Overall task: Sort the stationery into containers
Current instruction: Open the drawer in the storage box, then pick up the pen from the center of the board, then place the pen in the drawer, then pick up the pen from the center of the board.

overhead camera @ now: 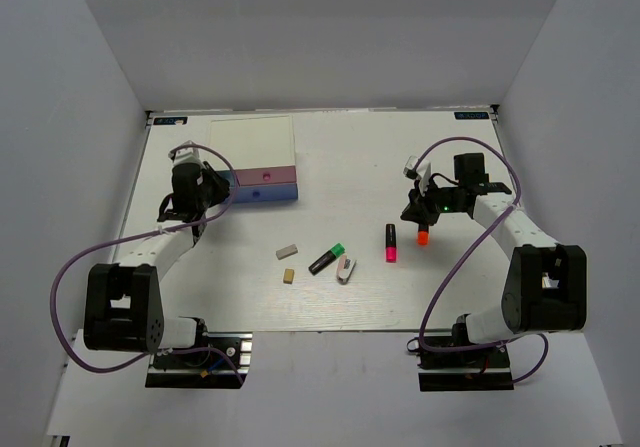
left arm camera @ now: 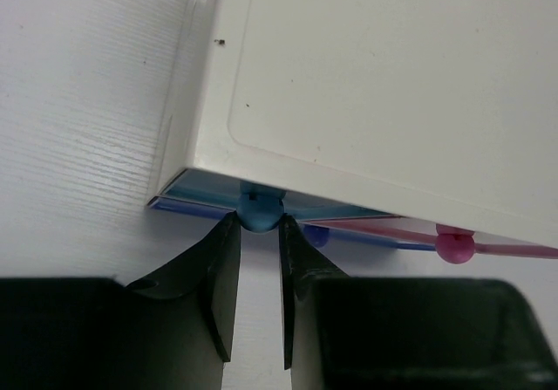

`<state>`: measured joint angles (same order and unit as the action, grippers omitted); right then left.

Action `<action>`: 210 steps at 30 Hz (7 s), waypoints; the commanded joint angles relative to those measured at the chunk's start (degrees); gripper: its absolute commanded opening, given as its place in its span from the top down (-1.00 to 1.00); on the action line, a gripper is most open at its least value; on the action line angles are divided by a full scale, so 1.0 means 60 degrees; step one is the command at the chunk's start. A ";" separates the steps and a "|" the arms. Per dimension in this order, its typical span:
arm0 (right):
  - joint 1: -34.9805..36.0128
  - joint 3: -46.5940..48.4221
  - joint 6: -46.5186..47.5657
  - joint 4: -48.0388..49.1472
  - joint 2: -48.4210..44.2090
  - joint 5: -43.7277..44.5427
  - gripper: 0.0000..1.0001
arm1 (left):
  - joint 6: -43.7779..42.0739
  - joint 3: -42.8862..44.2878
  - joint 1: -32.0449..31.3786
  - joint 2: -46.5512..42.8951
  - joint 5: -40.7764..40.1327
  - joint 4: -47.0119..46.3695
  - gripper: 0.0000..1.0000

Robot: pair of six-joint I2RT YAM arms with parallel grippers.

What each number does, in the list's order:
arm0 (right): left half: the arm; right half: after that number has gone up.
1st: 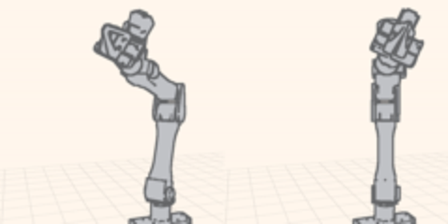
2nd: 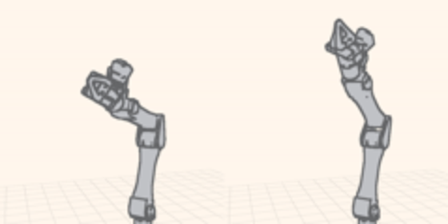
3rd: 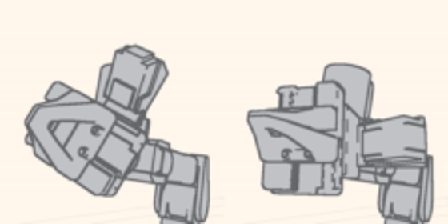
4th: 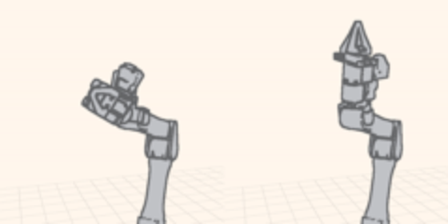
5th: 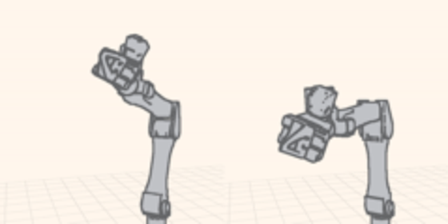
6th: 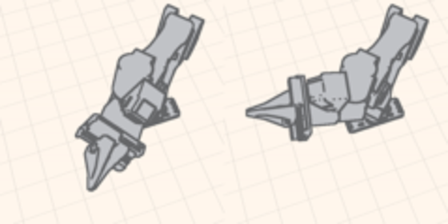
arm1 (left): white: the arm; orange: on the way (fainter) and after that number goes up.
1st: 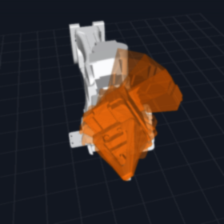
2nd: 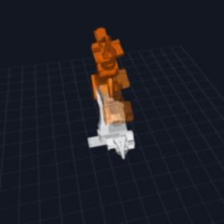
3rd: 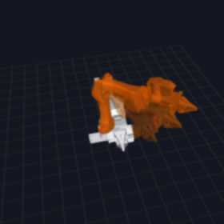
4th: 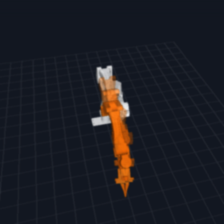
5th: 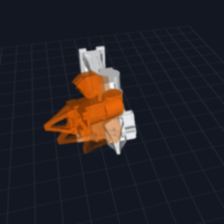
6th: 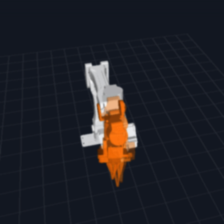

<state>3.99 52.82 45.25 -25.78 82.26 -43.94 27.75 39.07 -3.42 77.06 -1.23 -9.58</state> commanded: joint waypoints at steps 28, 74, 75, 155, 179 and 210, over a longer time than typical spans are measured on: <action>0.0038 0.0279 -0.0160 0.0254 0.0382 -0.0278 -0.03 | -0.0054 -0.2322 -0.0016 -0.3702 0.0675 0.1612 1.00; 0.2088 0.1510 -0.6046 -0.1343 0.1320 0.3674 -0.04 | 0.0825 -0.2483 -0.0016 -0.7408 0.1114 0.4820 -0.67; 0.2191 0.1481 -0.6164 -0.1256 0.1363 0.3850 -0.04 | 0.0825 -0.2483 -0.0016 -0.7408 0.1114 0.4820 -0.67; 0.7993 1.1338 -0.3222 0.9322 0.9082 -0.0557 0.56 | 0.2480 -0.2117 -0.0104 -0.9503 0.1069 0.6651 -0.85; 0.7495 0.7592 -0.1871 1.0082 0.6111 0.0043 -0.14 | 0.2114 -0.2117 -0.0104 -0.9239 0.1436 0.6285 -0.85; 0.3763 0.1703 -0.4714 0.3465 0.0163 0.2359 -0.16 | -0.0859 0.0034 -0.2063 -0.2416 0.6124 0.3664 -0.45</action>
<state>29.76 65.87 18.96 1.39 86.21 -30.39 26.17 34.89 -12.36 59.27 30.52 17.67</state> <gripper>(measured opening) 0.570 0.706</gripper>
